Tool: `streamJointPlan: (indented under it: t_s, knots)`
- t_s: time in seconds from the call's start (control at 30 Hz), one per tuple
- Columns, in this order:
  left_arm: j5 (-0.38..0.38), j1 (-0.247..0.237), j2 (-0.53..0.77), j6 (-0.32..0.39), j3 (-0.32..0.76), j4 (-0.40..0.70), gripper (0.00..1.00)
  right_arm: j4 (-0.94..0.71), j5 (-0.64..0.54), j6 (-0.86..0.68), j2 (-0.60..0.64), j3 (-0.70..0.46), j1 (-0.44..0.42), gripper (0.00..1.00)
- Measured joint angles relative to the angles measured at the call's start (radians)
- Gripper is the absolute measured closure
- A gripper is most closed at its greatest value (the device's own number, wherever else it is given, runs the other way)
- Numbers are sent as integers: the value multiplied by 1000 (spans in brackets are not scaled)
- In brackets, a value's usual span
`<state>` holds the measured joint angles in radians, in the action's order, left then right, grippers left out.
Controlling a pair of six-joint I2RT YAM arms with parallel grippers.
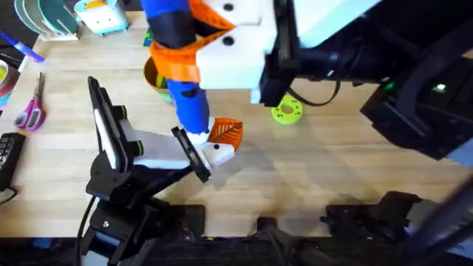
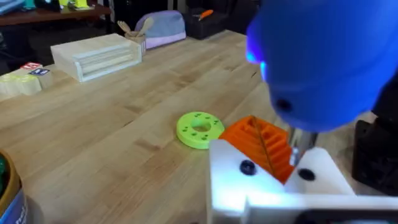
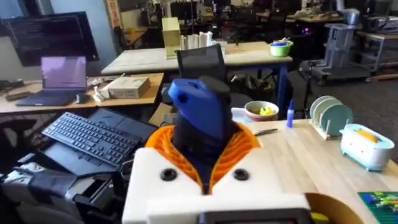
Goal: Pick up the gripper from the table and insert it into the empty holder that is missing its gripper. Then pick up a screw, insert it into the mounting hole, and use the screwdriver to tighten it. Finally, clean up the table by picking up the vegetable and placing it into the bucket.
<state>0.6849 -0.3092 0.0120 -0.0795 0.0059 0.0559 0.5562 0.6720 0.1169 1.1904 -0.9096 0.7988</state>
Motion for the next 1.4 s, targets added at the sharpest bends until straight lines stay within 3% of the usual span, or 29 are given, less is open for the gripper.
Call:
streamJointPlan:
  t_s: [1.4]
  knots:
    - [0,0,0,0,0,0,992,-30,2,-5,55,0,-28,975]
